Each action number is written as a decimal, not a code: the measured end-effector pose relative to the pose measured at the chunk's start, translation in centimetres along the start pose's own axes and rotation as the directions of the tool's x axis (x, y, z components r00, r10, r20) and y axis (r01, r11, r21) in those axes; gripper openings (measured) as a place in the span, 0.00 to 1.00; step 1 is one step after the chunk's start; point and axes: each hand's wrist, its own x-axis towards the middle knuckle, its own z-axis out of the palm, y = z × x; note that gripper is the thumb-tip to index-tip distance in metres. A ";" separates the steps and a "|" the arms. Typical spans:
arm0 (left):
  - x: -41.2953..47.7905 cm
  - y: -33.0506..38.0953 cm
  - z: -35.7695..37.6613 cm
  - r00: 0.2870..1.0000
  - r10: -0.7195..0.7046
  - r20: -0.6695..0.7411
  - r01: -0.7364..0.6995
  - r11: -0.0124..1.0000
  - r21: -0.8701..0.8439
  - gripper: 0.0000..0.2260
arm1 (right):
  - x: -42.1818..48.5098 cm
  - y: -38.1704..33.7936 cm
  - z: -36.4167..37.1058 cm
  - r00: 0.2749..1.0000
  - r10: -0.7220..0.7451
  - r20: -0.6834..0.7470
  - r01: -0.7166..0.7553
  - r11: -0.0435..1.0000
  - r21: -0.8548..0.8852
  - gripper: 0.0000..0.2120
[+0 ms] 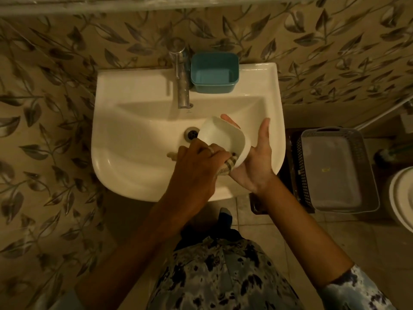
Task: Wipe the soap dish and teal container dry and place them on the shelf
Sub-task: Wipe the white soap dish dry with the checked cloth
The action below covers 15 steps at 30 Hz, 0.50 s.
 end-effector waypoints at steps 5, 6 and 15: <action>-0.6 -2.0 0.4 0.972 0.195 0.129 -0.210 0.971 0.112 0.22 | 0.3 -0.9 -0.1 0.985 0.147 -0.088 -0.149 0.989 -0.009 0.29; -0.6 -1.9 0.7 0.974 0.177 0.141 -0.192 0.976 0.104 0.21 | 0.3 -0.8 0.2 0.984 0.138 -0.116 -0.141 0.990 -0.015 0.27; -0.8 1.5 0.0 0.841 -0.312 0.441 0.520 0.690 -0.503 0.14 | 0.9 1.0 1.1 0.969 -0.172 -0.176 0.139 0.973 -0.187 0.24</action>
